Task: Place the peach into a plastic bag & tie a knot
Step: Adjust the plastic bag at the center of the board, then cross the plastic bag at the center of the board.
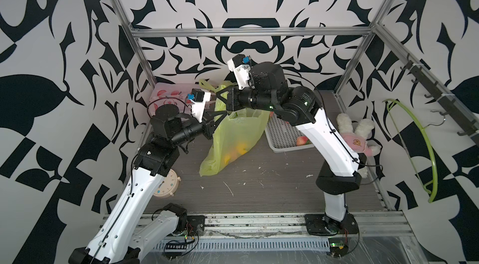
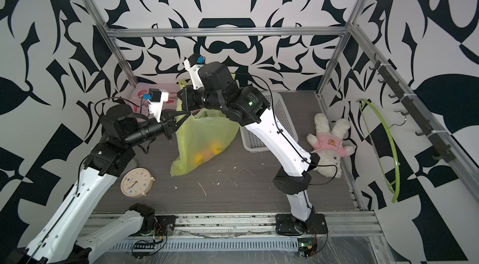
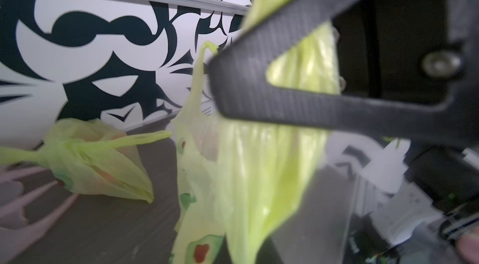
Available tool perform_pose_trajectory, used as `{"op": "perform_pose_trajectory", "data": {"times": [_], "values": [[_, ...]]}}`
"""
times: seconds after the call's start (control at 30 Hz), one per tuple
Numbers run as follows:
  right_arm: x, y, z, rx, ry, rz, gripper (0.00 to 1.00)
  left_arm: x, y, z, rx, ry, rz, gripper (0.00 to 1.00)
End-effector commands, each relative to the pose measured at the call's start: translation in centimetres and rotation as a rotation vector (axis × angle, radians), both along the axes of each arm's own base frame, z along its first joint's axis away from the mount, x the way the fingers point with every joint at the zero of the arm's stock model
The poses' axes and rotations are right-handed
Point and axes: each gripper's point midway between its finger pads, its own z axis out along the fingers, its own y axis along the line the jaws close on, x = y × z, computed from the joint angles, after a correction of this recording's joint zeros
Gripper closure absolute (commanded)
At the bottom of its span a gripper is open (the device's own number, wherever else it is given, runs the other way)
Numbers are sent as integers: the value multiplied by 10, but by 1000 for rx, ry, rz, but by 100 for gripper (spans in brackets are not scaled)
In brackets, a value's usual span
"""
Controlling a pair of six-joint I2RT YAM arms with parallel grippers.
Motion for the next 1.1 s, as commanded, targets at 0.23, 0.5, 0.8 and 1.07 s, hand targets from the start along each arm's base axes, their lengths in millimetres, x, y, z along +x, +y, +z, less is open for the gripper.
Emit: {"op": "perform_pose_trajectory", "data": {"times": [0.23, 0.5, 0.8, 1.07], "values": [[53, -148, 25, -61, -110, -343, 44, -10, -1, -7, 29, 14, -33, 100], [102, -196, -23, -104, -7, -417, 31, -11, 0, -7, 38, 20, -34, 100], [118, -166, -35, -55, 29, -319, 30, -10, -1, -8, 41, 30, -40, 100], [137, -148, -58, -74, 86, -281, 38, -9, -4, -9, 42, 35, -51, 100]]}}
